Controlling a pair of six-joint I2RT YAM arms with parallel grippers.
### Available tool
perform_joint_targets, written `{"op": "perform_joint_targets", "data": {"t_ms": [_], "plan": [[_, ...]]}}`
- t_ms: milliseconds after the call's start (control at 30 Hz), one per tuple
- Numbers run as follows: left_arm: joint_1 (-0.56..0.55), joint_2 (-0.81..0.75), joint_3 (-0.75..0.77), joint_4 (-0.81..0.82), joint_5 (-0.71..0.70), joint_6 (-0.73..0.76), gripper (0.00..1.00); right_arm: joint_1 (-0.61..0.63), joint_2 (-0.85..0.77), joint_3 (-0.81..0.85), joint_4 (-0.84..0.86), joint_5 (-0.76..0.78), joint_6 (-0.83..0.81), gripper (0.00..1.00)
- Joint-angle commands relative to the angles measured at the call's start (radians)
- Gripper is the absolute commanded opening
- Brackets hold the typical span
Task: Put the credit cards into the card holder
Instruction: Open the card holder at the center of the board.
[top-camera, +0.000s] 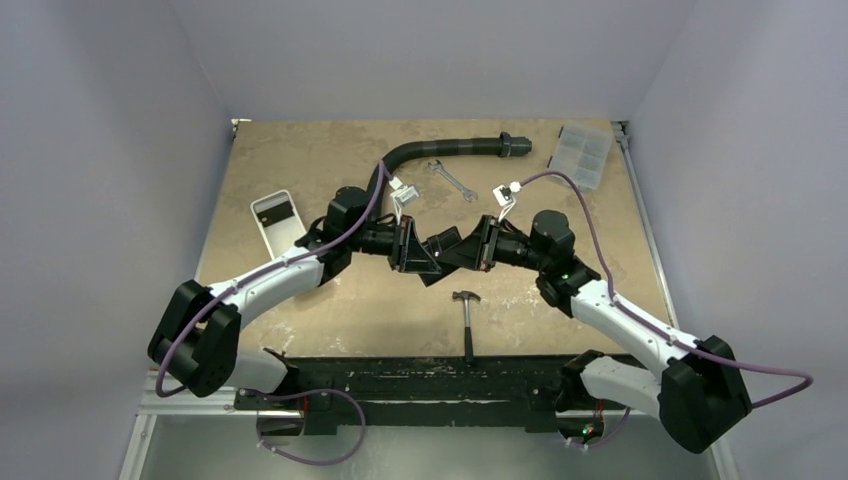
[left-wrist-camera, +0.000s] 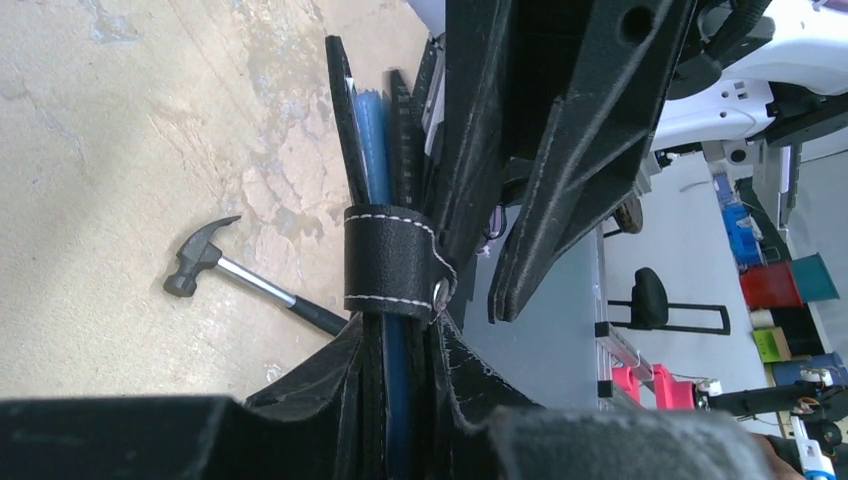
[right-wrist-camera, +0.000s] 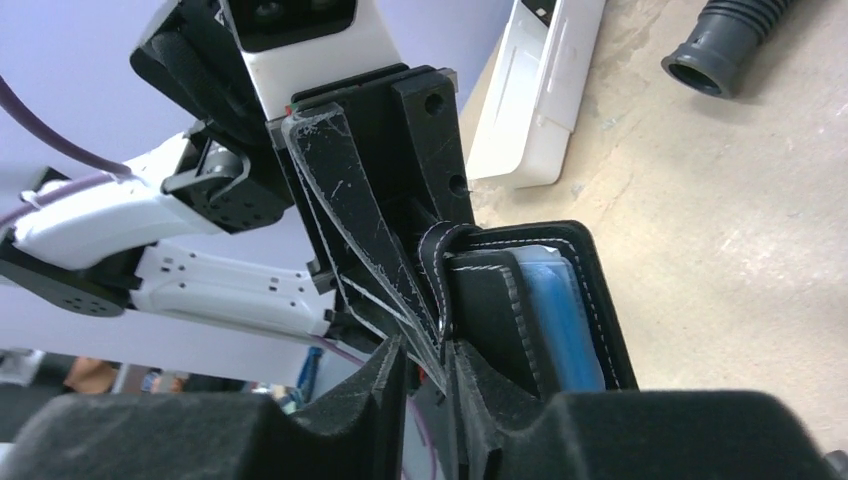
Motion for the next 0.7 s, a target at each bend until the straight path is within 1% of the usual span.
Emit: {"op": "perform_joint_targets", "data": {"t_ms": [0,67,100,200,233,267,333,367,433,467,500,567,633,667], "plan": [[-0.026,0.018,0.051,0.007,0.046,0.052,0.00,0.022,0.021,-0.016,0.286,-0.032,0.231,0.21],[-0.026,0.037,0.065,-0.033,0.031,0.076,0.00,0.021,0.034,-0.021,0.323,-0.022,0.320,0.05],[-0.027,0.045,0.073,-0.059,0.020,0.089,0.00,0.021,0.039,-0.020,0.330,-0.020,0.356,0.00],[-0.027,0.058,0.089,-0.117,-0.012,0.126,0.00,0.020,0.026,-0.049,0.321,0.006,0.502,0.00],[-0.027,0.058,0.092,-0.134,-0.028,0.137,0.00,0.016,0.012,-0.090,0.320,0.037,0.583,0.00],[-0.027,0.058,0.095,-0.156,-0.048,0.151,0.00,0.013,-0.014,-0.142,0.357,0.081,0.689,0.00],[-0.027,0.060,0.111,-0.213,-0.098,0.187,0.00,0.013,-0.029,-0.275,0.577,0.202,0.964,0.00],[-0.028,0.060,0.116,-0.227,-0.130,0.203,0.00,0.012,-0.021,-0.319,0.674,0.233,1.075,0.00],[-0.029,0.063,0.123,-0.286,-0.169,0.223,0.00,0.013,0.012,-0.344,0.788,0.262,1.235,0.00],[-0.030,0.069,0.125,-0.288,-0.169,0.223,0.00,0.013,0.027,-0.332,0.789,0.262,1.251,0.00],[-0.032,0.075,0.126,-0.287,-0.163,0.221,0.00,0.013,0.043,-0.305,0.756,0.233,1.256,0.00],[-0.038,0.085,0.129,-0.288,-0.154,0.220,0.00,0.012,0.074,-0.237,0.651,0.188,1.204,0.00],[-0.045,0.089,0.129,-0.293,-0.148,0.224,0.00,0.013,0.115,-0.194,0.631,0.186,1.161,0.00],[-0.049,0.090,0.129,-0.293,-0.145,0.226,0.00,0.013,0.134,-0.183,0.646,0.199,1.147,0.06]]}}
